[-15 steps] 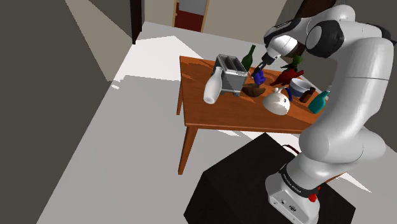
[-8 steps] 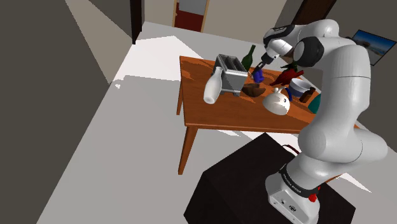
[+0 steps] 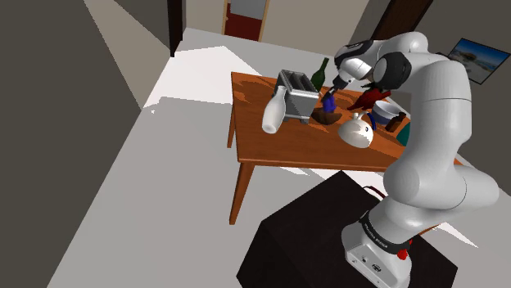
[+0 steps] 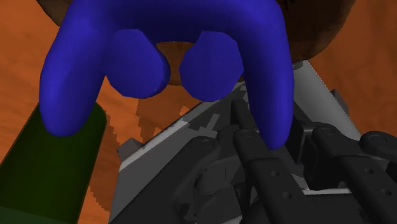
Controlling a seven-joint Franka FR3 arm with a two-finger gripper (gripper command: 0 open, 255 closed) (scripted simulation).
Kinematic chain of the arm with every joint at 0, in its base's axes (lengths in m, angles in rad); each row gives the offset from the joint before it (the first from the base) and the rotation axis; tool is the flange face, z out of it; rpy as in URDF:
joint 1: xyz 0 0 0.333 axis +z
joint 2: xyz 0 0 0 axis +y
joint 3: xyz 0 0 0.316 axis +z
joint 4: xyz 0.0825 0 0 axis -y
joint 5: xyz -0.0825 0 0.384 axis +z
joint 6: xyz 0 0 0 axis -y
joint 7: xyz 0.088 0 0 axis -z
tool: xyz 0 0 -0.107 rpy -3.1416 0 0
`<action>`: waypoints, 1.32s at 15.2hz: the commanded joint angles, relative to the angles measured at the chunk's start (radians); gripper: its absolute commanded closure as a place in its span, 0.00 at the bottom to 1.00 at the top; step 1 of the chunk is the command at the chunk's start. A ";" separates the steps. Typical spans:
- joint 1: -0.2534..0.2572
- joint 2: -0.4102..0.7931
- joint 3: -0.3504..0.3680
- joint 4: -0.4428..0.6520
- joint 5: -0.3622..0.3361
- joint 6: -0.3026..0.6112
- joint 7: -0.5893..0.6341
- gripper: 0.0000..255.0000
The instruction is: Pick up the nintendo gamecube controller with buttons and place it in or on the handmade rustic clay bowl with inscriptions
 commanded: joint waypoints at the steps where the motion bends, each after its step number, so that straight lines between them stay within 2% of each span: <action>1: 0.000 0.009 0.003 -0.004 0.004 0.014 -0.005 1.00; 9: 0.000 0.009 0.003 -0.004 0.004 0.014 -0.005 1.00; 10: 0.000 0.009 0.003 -0.004 0.004 0.014 -0.005 0.00; 15: 0.000 0.009 0.003 -0.004 0.004 0.014 -0.005 0.00; 20: -0.007 -0.070 -0.015 -0.018 -0.015 -0.054 0.002 0.00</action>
